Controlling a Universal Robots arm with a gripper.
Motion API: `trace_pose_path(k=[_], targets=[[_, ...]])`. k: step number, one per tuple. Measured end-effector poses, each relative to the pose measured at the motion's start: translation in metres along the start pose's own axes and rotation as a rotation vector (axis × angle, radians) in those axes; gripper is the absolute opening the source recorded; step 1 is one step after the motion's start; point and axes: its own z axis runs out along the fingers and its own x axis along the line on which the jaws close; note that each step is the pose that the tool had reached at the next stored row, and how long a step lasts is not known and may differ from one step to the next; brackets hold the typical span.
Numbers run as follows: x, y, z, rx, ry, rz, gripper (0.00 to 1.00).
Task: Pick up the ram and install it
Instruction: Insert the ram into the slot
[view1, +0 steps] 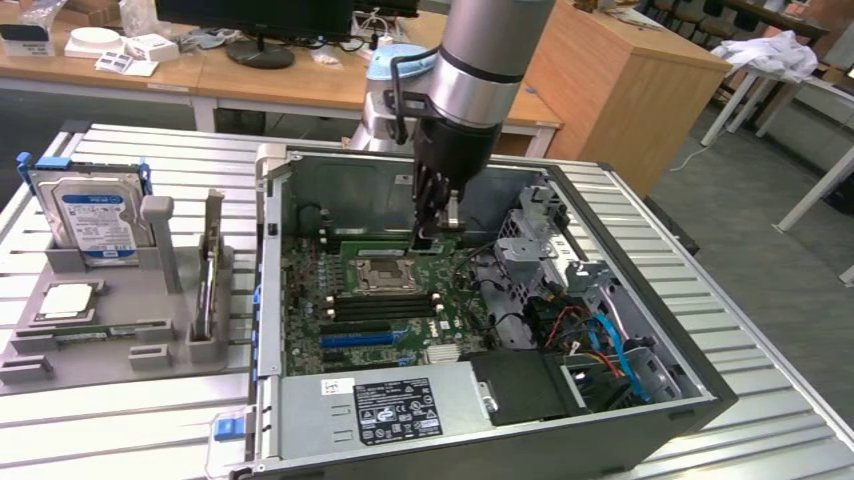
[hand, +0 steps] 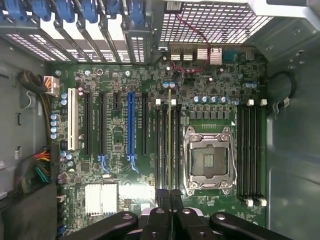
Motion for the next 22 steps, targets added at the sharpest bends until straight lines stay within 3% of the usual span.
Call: trace_pose_path(k=[14, 22], targets=[[0.002, -0.0005, 0.0249, 0.0, -0.0001, 0.0, 0.12], [0.002, -0.0035, 0.0255, 0.0, -0.0002, 0.0, 0.12]])
